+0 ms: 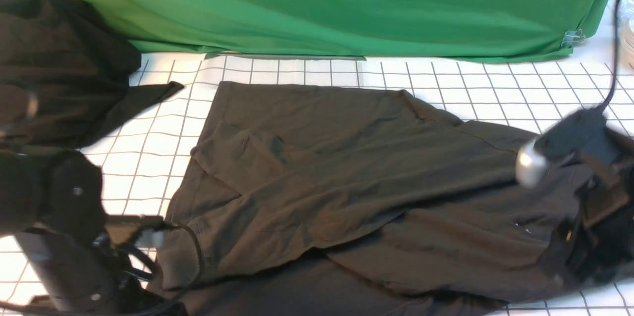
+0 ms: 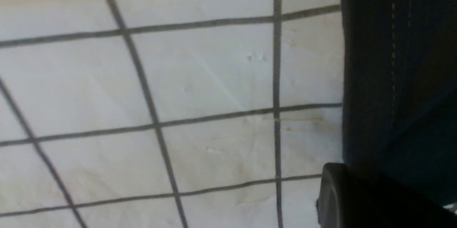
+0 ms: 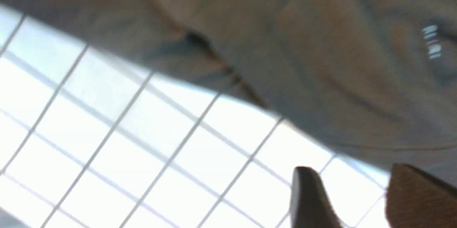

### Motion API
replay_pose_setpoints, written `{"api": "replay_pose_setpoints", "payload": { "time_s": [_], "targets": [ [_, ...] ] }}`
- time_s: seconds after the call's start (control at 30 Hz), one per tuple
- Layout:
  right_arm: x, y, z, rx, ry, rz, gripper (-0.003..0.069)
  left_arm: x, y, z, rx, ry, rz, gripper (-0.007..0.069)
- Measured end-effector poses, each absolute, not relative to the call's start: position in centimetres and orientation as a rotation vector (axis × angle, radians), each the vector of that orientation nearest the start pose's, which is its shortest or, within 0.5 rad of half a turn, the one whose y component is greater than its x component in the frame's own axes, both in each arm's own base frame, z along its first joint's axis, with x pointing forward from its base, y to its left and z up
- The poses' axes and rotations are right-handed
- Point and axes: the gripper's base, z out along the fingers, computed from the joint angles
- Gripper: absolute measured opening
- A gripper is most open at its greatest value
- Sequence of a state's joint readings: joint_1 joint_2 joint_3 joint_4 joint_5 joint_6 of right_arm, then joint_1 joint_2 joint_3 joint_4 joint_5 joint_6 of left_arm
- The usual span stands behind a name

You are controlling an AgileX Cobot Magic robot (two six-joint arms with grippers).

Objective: Fold a long-sleeved shirt over a white checkered tablecloth.
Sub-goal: 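Grasp the near edge of the shirt at its hem and shoulder corners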

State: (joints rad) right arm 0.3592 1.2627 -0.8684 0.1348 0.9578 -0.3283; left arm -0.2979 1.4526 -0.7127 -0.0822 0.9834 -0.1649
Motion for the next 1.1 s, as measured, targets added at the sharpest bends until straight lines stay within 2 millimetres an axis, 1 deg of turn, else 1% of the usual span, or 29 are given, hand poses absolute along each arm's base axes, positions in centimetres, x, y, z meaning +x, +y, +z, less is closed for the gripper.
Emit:
{"api": "replay_pose_setpoints", "payload": {
  "time_s": [0.1,0.13,0.17,0.2,0.23,0.27,0.3,0.33,0.4,0.43,0.47,0.53,0.6,0.67,0.7,0.73,0.8,0.83,0.87,0.9,0.93,1.0,1.1],
  "targets": [
    [19.8,9.3,23.8,-0.934,2.682,0.180,0.0416,19.5,-6.5,19.6,0.133,3.168,-0.067,0.0012],
    [19.7,9.4,23.4,-0.941,2.680,0.180,0.0426,19.5,-6.4,19.7,0.131,3.161,-0.068,0.0012],
    [19.5,9.7,22.4,-0.969,2.682,0.177,0.0455,19.4,-6.4,19.9,0.120,3.154,-0.071,0.0012],
    [19.6,9.9,21.7,-0.986,2.685,0.175,0.0469,19.4,-6.4,20.0,0.116,3.152,-0.072,0.0012],
    [19.6,10.0,21.4,-0.989,2.685,0.174,0.0471,19.4,-6.4,20.0,0.111,3.151,-0.072,0.0012],
    [19.9,10.5,20.4,-1.016,2.691,0.169,0.0482,19.4,-6.4,20.0,0.105,3.152,-0.070,0.0012],
    [20.1,10.9,19.7,-1.037,2.692,0.161,0.0486,19.4,-6.4,20.0,0.099,3.152,-0.069,0.0012],
    [20.2,11.0,19.5,-1.039,2.692,0.159,0.0486,19.4,-6.4,20.0,0.099,3.152,-0.069,0.0012],
    [20.8,11.5,18.1,-1.061,2.699,0.144,0.0489,19.4,-6.4,20.0,0.100,3.151,-0.068,0.0012],
    [20.9,11.5,17.8,-1.062,2.703,0.137,0.0489,19.4,-6.4,20.0,0.100,3.150,-0.069,0.0012],
    [21.4,11.6,16.9,-1.049,2.724,0.112,0.0489,19.4,-6.4,20.0,0.102,3.148,-0.065,0.0012],
    [22.0,11.5,15.9,-1.000,2.749,0.056,0.0483,19.4,-6.4,20.0,0.102,3.148,-0.065,0.0012],
    [22.2,11.4,15.6,-0.990,2.750,0.031,0.0475,19.4,-6.4,20.0,0.102,3.148,-0.065,0.0012],
    [22.4,11.4,15.5,-0.967,2.743,0.012,0.0420,19.4,-6.4,20.0,0.102,3.146,-0.066,0.0012],
    [22.4,11.3,15.5,-0.965,2.742,0.011,0.0405,19.4,-6.4,20.0,0.102,3.146,-0.066,0.0012],
    [22.5,11.3,15.5,-0.964,2.735,0.005,0.0319,19.5,-6.4,20.0,0.103,3.141,-0.066,0.0012],
    [22.5,11.3,15.5,-0.969,2.731,-0.001,0.0215,19.5,-6.4,20.0,0.103,3.136,-0.066,0.0012],
    [22.5,11.2,15.6,-0.977,2.737,-0.009,0.0113,19.5,-6.4,20.0,0.104,3.136,-0.065,0.0012],
    [22.5,11.2,15.6,-0.978,2.739,-0.010,0.0092,19.5,-6.4,20.0,0.104,3.136,-0.065,0.0012],
    [22.3,11.1,15.7,-0.983,2.756,-0.016,0.0055,19.5,-6.4,20.0,0.104,3.142,-0.063,0.0012],
    [22.1,11.0,15.8,-0.987,2.774,-0.021,0.0041,19.4,-6.3,20.0,0.105,3.147,-0.062,0.0012],
    [21.5,10.8,16.4,-0.988,2.807,-0.023,0.0032,19.1,-6.3,20.1,0.108,3.169,-0.057,0.0012],
    [19.9,10.0,18.5,-0.978,2.846,-0.022,0.0031,18.4,-6.1,20.9,0.115,3.184,-0.067,0.0012]
  ]
}}
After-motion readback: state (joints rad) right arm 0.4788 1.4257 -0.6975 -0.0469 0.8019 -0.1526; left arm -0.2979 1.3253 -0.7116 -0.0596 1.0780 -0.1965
